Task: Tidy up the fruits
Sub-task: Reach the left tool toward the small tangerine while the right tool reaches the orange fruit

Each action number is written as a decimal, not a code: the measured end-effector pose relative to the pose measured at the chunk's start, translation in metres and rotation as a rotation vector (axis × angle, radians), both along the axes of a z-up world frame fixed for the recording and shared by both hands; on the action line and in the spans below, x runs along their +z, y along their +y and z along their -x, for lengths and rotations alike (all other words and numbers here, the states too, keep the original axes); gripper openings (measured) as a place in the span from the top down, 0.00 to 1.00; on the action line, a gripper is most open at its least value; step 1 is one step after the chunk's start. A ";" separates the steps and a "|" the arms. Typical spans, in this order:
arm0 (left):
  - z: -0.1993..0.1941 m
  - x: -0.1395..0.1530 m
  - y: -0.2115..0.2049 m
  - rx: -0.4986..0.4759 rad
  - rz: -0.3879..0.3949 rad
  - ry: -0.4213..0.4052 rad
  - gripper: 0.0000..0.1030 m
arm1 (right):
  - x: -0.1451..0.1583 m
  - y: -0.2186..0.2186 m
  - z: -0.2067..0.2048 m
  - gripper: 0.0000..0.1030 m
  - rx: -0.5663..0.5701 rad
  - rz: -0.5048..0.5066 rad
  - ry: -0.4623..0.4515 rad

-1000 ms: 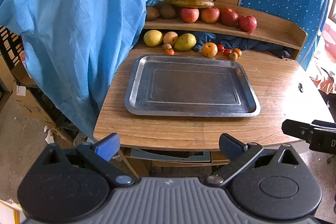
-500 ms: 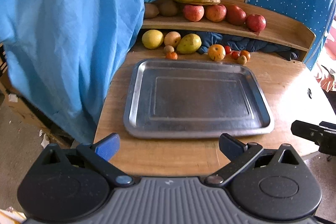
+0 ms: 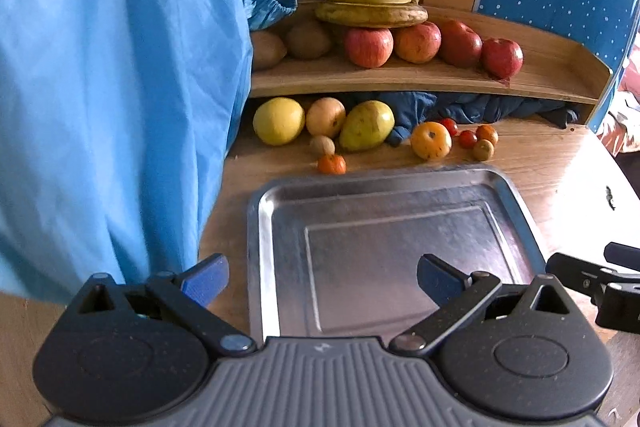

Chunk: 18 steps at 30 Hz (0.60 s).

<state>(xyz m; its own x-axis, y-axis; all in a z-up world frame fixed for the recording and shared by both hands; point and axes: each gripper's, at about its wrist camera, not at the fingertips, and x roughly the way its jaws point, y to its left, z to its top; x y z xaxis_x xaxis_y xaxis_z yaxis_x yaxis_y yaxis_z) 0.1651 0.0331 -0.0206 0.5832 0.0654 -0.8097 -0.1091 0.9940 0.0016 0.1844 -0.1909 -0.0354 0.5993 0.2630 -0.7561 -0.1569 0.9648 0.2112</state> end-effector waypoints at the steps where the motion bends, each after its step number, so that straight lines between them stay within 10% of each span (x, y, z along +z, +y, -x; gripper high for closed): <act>1: -0.006 -0.001 0.003 -0.010 -0.003 0.001 0.01 | -0.001 0.004 -0.002 0.01 -0.004 0.001 0.002; 18: -0.054 -0.022 0.018 -0.148 0.038 0.055 0.01 | -0.007 0.029 -0.014 0.01 -0.137 0.057 0.045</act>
<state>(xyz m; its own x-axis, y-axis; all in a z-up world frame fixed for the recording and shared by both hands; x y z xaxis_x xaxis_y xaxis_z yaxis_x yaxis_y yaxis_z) 0.2188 0.0509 -0.0428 0.5386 -0.0493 -0.8411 0.0380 0.9987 -0.0343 0.1982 -0.1623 -0.0427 0.5917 0.1372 -0.7944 -0.0144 0.9871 0.1597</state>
